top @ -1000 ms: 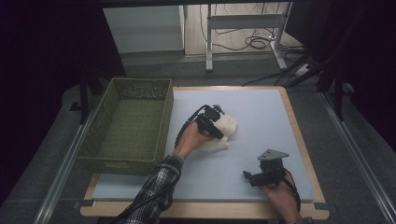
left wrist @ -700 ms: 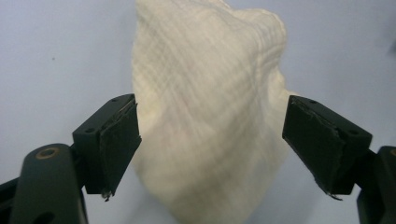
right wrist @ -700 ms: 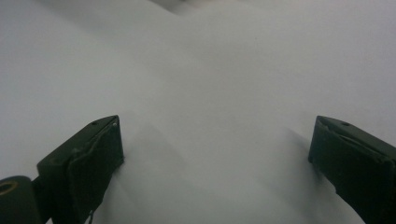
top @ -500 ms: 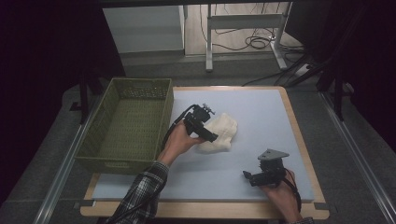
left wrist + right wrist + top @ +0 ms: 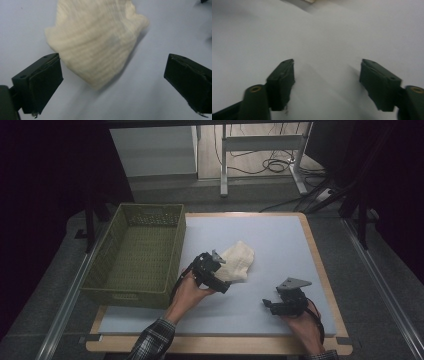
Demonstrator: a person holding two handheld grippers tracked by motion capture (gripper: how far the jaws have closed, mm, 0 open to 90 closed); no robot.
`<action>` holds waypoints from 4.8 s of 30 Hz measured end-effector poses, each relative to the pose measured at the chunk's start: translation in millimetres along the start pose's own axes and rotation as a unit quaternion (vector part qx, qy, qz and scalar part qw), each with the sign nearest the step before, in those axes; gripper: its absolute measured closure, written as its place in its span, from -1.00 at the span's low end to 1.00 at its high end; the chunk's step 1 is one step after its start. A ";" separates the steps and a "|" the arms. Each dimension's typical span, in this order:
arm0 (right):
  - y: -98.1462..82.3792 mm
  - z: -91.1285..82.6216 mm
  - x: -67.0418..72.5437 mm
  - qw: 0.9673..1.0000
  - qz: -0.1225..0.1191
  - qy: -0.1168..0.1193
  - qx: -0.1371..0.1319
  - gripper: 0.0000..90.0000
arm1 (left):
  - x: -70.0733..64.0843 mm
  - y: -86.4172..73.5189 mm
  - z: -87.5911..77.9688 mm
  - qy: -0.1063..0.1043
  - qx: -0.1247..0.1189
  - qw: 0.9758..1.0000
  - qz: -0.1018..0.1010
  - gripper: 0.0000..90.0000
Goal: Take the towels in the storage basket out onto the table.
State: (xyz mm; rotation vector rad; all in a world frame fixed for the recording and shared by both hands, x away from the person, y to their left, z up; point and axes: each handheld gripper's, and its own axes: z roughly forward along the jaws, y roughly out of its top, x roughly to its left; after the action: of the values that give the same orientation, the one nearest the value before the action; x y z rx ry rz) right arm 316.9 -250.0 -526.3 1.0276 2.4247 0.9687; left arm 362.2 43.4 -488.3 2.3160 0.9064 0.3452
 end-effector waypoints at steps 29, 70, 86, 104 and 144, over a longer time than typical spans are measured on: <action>87.3 46.8 -30.5 0.997 0.026 0.067 -0.023 0.32 | -23.1 -84.5 5.6 -0.022 -0.040 0.999 -0.017 -0.99; 146.3 -58.7 -65.5 0.997 0.016 -0.056 -0.042 0.63 | -23.2 -85.0 5.4 -0.019 -0.042 0.999 -0.016 -0.96; 36.7 -36.7 -67.7 0.997 0.072 0.011 0.005 0.36 | -23.2 -85.2 5.5 -0.019 -0.042 0.999 -0.017 -0.96; 63.0 -28.9 -60.5 1.000 0.026 -0.005 0.001 0.91 | -22.8 -85.2 5.2 -0.019 -0.040 0.999 -0.015 -0.96; 45.6 -7.1 -115.1 0.993 0.112 -0.013 -0.026 0.04 | -24.3 23.1 49.0 -0.077 -0.060 0.995 0.015 -0.24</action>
State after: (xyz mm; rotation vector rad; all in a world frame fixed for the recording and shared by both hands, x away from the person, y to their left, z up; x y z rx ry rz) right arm 414.7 -314.1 -484.8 1.3052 2.2868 1.0752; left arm 378.2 -8.6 -511.9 2.2137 0.7549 0.2225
